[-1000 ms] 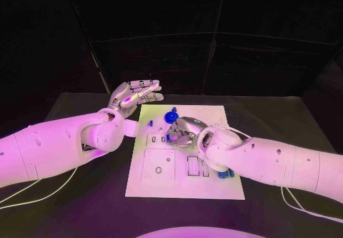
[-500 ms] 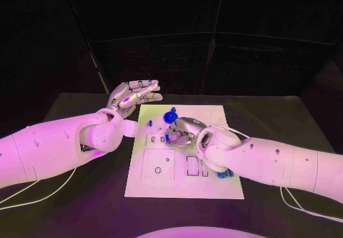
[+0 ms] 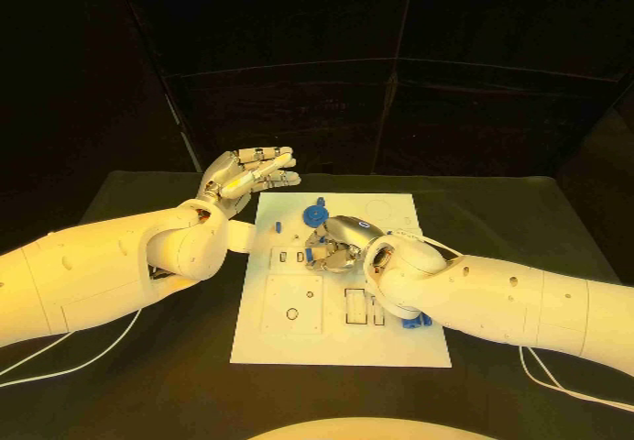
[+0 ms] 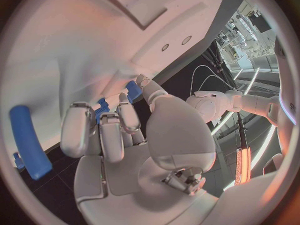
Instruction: Assemble the parts on the task board
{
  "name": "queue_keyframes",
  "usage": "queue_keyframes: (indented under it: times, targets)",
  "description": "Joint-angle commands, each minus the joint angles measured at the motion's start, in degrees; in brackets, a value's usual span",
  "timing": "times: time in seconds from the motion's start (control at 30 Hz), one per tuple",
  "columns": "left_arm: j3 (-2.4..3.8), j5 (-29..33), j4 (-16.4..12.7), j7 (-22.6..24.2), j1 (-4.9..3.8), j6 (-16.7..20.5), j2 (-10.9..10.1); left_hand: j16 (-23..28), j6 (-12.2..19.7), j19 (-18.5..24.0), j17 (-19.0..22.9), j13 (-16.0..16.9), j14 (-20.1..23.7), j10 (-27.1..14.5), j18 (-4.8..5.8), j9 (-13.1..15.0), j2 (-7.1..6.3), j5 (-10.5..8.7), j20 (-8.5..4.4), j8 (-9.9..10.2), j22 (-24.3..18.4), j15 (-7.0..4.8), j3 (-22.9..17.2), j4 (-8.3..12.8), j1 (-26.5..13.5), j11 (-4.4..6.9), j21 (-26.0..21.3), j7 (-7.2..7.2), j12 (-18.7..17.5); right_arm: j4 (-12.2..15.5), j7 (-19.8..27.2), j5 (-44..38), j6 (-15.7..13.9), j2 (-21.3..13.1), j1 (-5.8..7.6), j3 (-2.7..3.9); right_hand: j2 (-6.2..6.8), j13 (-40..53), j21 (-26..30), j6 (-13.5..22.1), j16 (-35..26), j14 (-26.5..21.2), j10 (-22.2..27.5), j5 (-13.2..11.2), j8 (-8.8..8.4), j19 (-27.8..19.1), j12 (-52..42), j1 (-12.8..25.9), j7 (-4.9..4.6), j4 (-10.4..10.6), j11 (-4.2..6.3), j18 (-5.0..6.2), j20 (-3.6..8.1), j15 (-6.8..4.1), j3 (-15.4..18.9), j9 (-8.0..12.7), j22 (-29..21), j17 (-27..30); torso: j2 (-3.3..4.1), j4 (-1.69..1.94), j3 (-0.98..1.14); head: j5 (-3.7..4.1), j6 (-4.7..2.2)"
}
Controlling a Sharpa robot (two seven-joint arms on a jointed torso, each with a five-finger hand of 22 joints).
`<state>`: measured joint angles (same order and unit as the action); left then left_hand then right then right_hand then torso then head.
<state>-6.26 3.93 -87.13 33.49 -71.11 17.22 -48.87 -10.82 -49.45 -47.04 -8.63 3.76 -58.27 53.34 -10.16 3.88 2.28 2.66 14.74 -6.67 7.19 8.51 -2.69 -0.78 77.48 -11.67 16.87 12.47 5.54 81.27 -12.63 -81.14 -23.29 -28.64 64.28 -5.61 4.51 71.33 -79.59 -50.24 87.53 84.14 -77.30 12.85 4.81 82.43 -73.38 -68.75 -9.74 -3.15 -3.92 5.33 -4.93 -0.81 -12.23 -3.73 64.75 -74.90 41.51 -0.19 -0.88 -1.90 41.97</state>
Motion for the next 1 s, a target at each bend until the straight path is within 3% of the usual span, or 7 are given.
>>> queue_keyframes:
  times: [0.03,0.27,0.5,0.6,0.77,0.9,1.0]
  targets:
    - [0.02,-0.14,-0.01,0.23,-0.09,-0.76,-0.01,0.18,-0.39,0.06,-0.08,0.01,-0.34,0.33,-0.22,-0.02,0.53,0.03,0.26,0.25,-0.05,0.2,0.01,0.23,-0.11,0.08,-0.29,2.17,-0.33,0.46,2.32,0.59,-3.64,-0.23,0.03,0.01,0.25,0.08,0.34,0.3,-0.21,4.66,-0.18,0.11,-0.21,0.08,-0.04,0.11,0.15,-0.04,-0.41,-0.86,-0.28,0.41,0.53,-0.1,0.04,-9.87,-0.05,0.02,0.0,-0.05,-0.06]
    - [0.02,-0.14,0.59,0.18,-0.09,-0.9,-0.04,0.18,-0.51,-0.01,-0.13,0.02,-0.53,0.45,-0.24,0.0,0.66,0.03,0.24,0.27,-0.07,0.16,0.02,0.29,-0.17,0.13,-0.28,2.07,-0.37,1.92,6.52,2.11,-7.5,-1.38,-0.04,0.01,0.38,-0.11,0.47,0.83,-0.25,4.64,0.03,0.72,-0.23,0.0,0.13,-0.34,0.02,-0.17,-0.51,-0.8,-0.38,0.5,0.99,-0.13,-0.25,-9.8,-0.15,0.03,-0.05,-0.21,-0.43]
    - [0.02,-0.22,1.84,-0.48,-0.18,-1.24,-0.15,-0.02,-1.08,-0.54,-0.4,0.08,-1.52,1.18,-0.35,0.06,0.87,0.02,0.04,0.27,-0.08,-0.19,0.1,0.65,-0.25,0.5,-0.1,1.6,-0.37,4.46,9.51,3.4,-7.14,-3.38,-0.04,0.04,0.62,-0.22,0.59,1.37,-0.31,4.61,0.19,0.83,-0.31,-0.08,0.23,-0.38,-0.11,-0.11,-0.65,-0.77,-0.48,0.61,1.61,-0.12,-0.46,-9.71,-0.17,0.04,-0.05,-0.32,-0.89]
    - [0.02,-1.04,2.63,-1.24,-0.26,-1.79,-0.19,-0.7,-1.41,-3.6,-0.88,0.07,-3.4,1.64,-0.47,0.04,1.0,0.01,-0.65,0.41,0.3,-0.83,0.26,0.92,-0.44,0.92,1.18,1.28,-0.51,6.31,10.59,4.14,-6.59,-5.12,0.01,0.06,0.76,-0.23,0.61,1.52,-0.33,4.6,0.22,0.89,-0.32,-0.1,0.24,-0.41,-0.15,-0.11,-0.68,-0.76,-0.51,0.65,1.87,-0.12,-0.51,-9.66,-0.23,0.01,-0.09,-0.45,-1.04]
    - [0.02,-3.92,3.99,-3.92,-0.38,-3.06,-0.37,-3.96,-2.95,-12.71,-2.95,0.73,-10.26,5.9,-0.57,0.18,1.18,0.09,-3.26,0.23,1.42,-3.22,0.81,1.15,-1.21,2.51,4.87,0.23,0.99,9.78,14.14,8.32,-5.35,-8.9,0.82,0.09,0.49,-0.22,0.72,1.2,-0.55,4.49,0.24,1.11,-0.01,-0.19,0.22,-0.58,-0.09,-0.03,-0.66,-0.72,-0.56,0.66,2.09,-0.25,-0.71,-9.25,-0.46,-0.13,-0.17,-0.62,-1.18]
    - [0.04,-14.19,4.16,-9.74,-0.71,-6.53,-1.42,-10.0,-7.78,-20.0,-6.84,2.54,-17.84,13.85,-0.48,1.07,1.11,0.0,-5.99,-1.78,3.11,-6.09,2.93,-0.94,-5.19,5.44,8.92,-2.1,4.7,11.77,16.64,19.6,-1.53,-12.18,2.94,0.12,-0.58,-2.64,2.81,0.12,-2.56,3.56,2.39,2.18,0.93,-1.77,2.63,-1.7,0.16,-0.26,-0.41,0.0,-0.49,0.48,2.18,-0.47,-4.85,-5.79,-0.79,-0.33,-0.26,-0.52,-1.18]
    - [0.04,-20.52,4.12,-13.96,-1.45,-8.03,-1.97,-18.28,-10.47,-24.95,-12.62,4.81,-22.2,18.71,-0.22,1.71,0.59,0.01,-8.43,-2.84,5.67,-8.51,4.78,-1.57,-6.43,7.63,13.7,-4.1,7.99,12.69,16.95,29.54,2.85,-14.63,4.8,0.17,-1.27,-4.05,3.88,-0.24,-3.83,3.04,3.51,2.59,1.41,-2.53,4.03,-2.41,0.31,-0.59,-0.29,0.3,-0.38,0.34,2.09,-0.51,-6.66,-3.85,-1.21,-0.2,-0.33,-0.66,-1.0]
